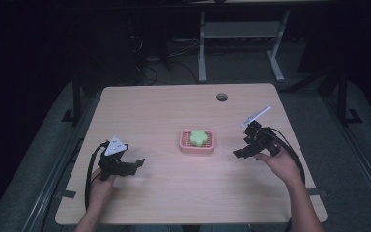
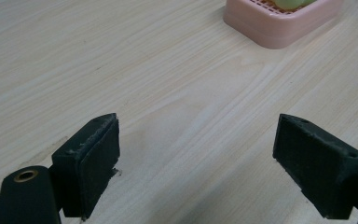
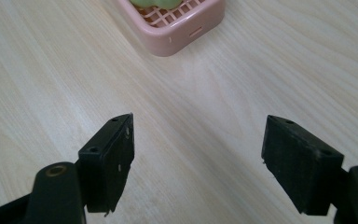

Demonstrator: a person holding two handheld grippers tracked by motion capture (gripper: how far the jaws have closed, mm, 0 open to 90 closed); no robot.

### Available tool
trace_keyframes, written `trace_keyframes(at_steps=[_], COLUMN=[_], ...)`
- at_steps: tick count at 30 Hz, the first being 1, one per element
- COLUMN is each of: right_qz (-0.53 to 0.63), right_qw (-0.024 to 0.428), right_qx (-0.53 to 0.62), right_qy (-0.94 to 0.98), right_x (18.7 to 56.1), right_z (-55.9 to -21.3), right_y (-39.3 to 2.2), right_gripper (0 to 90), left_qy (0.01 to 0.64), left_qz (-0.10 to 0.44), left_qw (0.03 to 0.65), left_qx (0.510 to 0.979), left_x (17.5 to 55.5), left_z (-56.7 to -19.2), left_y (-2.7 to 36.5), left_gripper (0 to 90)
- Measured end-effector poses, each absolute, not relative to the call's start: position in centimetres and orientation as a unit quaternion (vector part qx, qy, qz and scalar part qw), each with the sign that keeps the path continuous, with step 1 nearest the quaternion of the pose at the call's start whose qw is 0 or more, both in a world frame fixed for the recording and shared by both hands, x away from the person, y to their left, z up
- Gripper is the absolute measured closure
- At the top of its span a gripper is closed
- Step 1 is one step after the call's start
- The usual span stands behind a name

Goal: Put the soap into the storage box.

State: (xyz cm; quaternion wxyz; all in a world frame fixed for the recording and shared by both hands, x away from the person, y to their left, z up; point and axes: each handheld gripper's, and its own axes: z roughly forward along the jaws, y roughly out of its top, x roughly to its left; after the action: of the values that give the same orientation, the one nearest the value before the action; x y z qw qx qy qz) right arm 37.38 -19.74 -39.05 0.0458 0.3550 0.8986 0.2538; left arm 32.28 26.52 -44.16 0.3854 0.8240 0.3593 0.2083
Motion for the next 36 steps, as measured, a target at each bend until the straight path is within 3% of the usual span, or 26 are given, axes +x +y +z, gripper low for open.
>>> trace_keyframes(at_steps=[36], right_qz=[0.276], right_qw=[0.044], right_qx=[0.397], right_qy=[0.874], right_x=[33.1], right_z=[-42.3], right_y=[-24.0], right_gripper=[24.8], left_qy=[0.358], left_qz=[0.207], left_qw=[0.383], left_qx=[0.826], left_x=[32.3], left_z=[-44.3], left_y=[26.4], left_gripper=[14.4])
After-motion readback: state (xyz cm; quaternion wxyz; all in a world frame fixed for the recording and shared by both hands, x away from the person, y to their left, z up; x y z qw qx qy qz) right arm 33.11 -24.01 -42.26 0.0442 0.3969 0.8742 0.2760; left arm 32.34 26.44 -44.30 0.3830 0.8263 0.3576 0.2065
